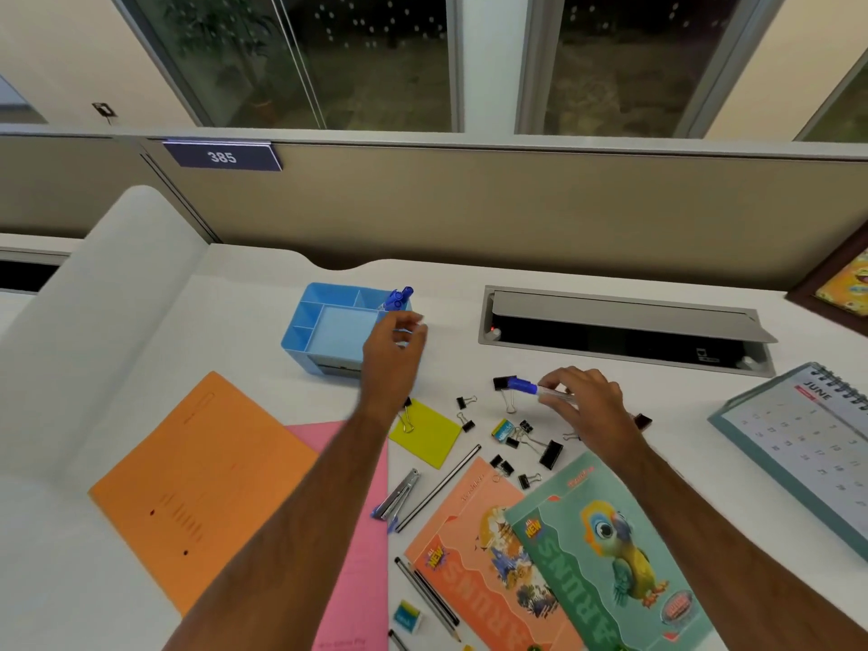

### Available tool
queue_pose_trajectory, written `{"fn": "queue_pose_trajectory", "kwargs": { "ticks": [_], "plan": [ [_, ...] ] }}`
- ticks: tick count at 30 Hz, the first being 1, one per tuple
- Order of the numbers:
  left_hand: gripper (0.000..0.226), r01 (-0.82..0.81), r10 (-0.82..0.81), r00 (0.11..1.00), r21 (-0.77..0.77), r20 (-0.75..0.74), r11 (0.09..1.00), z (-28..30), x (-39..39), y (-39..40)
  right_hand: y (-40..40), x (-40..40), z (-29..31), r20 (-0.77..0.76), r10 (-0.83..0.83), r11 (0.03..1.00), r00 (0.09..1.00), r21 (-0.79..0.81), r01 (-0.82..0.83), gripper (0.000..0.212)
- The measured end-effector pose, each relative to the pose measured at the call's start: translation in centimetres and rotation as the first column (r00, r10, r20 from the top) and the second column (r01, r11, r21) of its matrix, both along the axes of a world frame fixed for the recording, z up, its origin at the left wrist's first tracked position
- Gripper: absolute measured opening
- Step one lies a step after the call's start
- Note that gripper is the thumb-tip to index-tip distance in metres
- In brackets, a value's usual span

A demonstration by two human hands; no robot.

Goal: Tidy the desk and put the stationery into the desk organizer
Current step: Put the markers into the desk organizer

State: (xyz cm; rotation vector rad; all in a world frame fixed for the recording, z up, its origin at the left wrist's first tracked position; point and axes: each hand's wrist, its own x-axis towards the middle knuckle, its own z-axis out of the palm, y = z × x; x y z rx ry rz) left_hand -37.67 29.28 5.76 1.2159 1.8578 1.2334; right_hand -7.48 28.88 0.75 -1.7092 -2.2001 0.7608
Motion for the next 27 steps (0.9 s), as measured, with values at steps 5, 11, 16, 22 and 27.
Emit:
{"fn": "queue_pose_trajectory", "kwargs": {
  "ticks": [5, 11, 16, 22, 27],
  "plan": [
    [0.014, 0.173, -0.144, 0.934, -0.06, 0.327, 0.983, 0.0, 5.6, -3.2, -1.9, -2.8, 2.6, -0.249, -0.054, 0.996, 0.967, 0.057, 0.07, 0.012],
    [0.021, 0.132, -0.067, 0.856, -0.091, 0.513, 0.987, 0.4, 8.3, -5.5, -3.4, -5.3, 4.2, -0.357, -0.049, 0.993, 0.933, 0.083, 0.084, 0.018],
    [0.023, 0.099, -0.015, 0.856, -0.136, 0.517, 0.986, 0.9, 7.2, -5.5, -3.6, -5.9, 3.7, -0.436, -0.036, 0.997, 0.899, 0.053, 0.065, 0.011],
    [0.016, 0.0, 0.032, 0.864, -0.063, 0.502, 0.998, 2.2, 3.9, -3.3, -3.4, -5.7, 2.6, -0.462, -0.103, 0.991, 0.881, 0.032, 0.132, 0.014],
    [0.016, -0.128, 0.12, 0.902, -0.009, 0.414, 0.992, 3.7, -0.3, -0.5, -3.6, -4.8, 1.9, -0.473, -0.139, 0.987, 0.87, 0.008, 0.162, 0.015]
  ]
}}
